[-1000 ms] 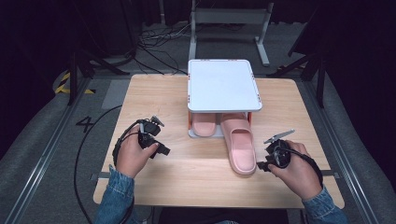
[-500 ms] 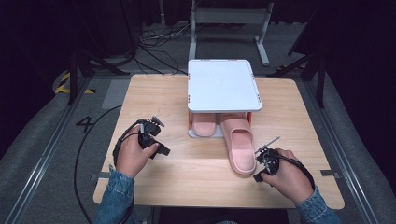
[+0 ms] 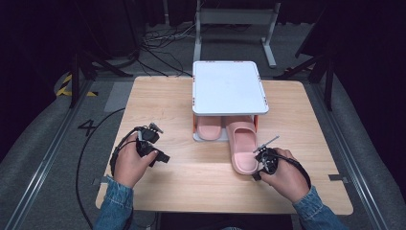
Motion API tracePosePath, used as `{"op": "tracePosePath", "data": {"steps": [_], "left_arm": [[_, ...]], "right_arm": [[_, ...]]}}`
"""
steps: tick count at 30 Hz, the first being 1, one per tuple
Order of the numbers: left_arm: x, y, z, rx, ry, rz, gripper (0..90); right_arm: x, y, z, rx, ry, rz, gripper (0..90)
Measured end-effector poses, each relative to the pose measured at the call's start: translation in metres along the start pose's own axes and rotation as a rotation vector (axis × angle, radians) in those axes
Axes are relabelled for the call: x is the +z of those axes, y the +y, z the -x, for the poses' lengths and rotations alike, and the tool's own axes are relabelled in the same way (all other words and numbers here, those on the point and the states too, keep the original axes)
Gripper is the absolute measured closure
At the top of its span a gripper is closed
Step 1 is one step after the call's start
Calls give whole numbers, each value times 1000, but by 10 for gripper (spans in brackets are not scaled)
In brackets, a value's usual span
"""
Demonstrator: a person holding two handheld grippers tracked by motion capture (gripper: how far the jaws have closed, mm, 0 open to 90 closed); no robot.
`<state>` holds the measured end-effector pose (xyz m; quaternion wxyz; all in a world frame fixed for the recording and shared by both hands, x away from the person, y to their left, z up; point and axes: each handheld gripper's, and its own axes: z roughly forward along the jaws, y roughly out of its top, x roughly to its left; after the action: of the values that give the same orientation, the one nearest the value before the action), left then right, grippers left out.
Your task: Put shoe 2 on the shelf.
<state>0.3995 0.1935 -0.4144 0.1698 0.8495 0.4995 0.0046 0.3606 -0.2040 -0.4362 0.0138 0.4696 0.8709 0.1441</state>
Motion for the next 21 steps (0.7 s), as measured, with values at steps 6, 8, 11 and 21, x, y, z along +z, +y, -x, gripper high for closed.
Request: {"op": "tracePosePath", "data": {"steps": [6, 8, 11, 21], "left_arm": [[-4, -15, -5, -43, 6, 2, 209], [-6, -21, -8, -55, 12, 3, 209], [-9, -29, -11, -75, 18, 3, 209], [-13, -48, -18, -114, 30, 4, 209]], "right_arm": [[2, 17, -1, -21, -4, 51, 763], [2, 22, -1, -26, -2, 69, 761], [4, 30, 0, -26, -6, 88, 764], [9, 53, 14, -9, -30, 134, 769]]}}
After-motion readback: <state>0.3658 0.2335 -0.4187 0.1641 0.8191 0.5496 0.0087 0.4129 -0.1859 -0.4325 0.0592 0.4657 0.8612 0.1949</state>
